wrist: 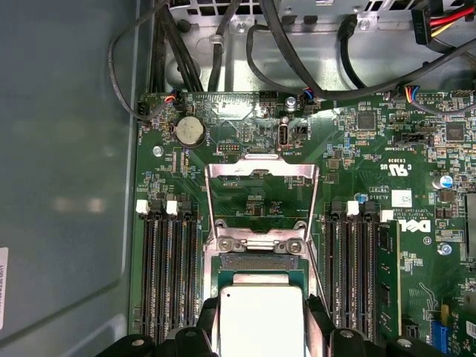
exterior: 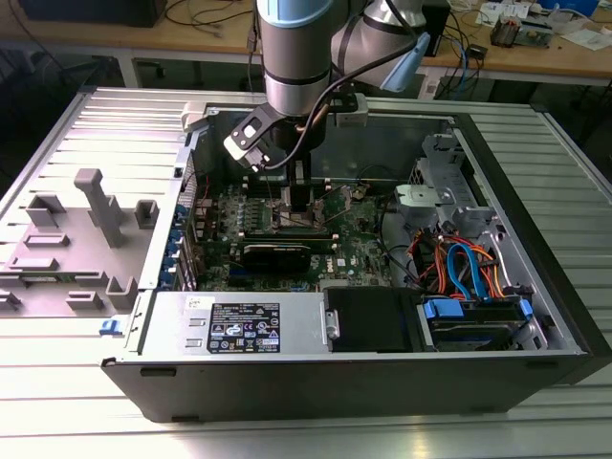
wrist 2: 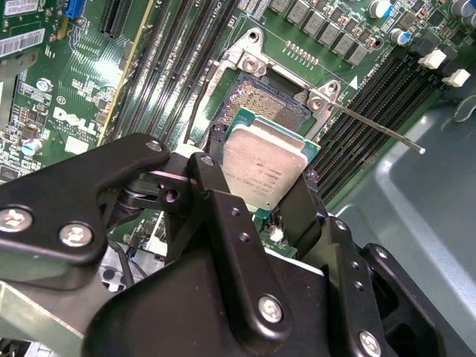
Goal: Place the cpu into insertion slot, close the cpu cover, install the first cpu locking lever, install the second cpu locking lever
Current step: 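Place the cpu into insertion slot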
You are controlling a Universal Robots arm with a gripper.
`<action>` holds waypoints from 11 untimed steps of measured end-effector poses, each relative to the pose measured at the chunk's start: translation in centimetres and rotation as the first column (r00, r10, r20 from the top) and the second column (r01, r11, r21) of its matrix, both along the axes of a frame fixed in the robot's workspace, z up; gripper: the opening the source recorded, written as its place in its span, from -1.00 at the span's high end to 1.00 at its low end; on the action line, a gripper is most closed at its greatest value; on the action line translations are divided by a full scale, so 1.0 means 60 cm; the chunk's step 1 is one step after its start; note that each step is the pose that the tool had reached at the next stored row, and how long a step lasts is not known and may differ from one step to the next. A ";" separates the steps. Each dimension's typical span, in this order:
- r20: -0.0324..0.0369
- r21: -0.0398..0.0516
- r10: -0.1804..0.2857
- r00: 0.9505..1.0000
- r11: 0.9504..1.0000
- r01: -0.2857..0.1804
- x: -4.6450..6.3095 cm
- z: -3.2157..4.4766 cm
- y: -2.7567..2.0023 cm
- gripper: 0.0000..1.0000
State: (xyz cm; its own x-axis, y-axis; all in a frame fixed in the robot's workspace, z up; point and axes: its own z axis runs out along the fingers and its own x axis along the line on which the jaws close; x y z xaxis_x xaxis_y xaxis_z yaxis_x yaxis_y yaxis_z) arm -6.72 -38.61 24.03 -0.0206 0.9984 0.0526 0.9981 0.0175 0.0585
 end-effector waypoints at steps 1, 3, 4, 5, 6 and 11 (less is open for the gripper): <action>0.000 0.000 0.000 1.000 1.000 0.000 0.000 0.000 0.0000 -0.09; 0.000 0.000 0.000 1.000 1.000 0.000 0.000 -0.003 0.0001 -0.09; 0.000 0.000 0.000 1.000 1.000 0.000 0.000 -0.007 0.0000 -0.09; 0.000 0.000 0.000 1.000 1.000 0.000 0.000 -0.013 0.0000 -0.09; 0.000 0.000 0.000 1.000 1.000 0.000 0.000 -0.016 0.0000 -0.09; 0.000 0.000 0.000 1.000 1.000 0.000 0.000 -0.023 0.0011 -0.09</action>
State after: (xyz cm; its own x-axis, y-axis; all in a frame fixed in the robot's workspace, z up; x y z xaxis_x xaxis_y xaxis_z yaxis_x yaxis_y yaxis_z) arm -6.72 -38.55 22.64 -0.0207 0.9984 0.0527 0.9981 0.0176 0.0585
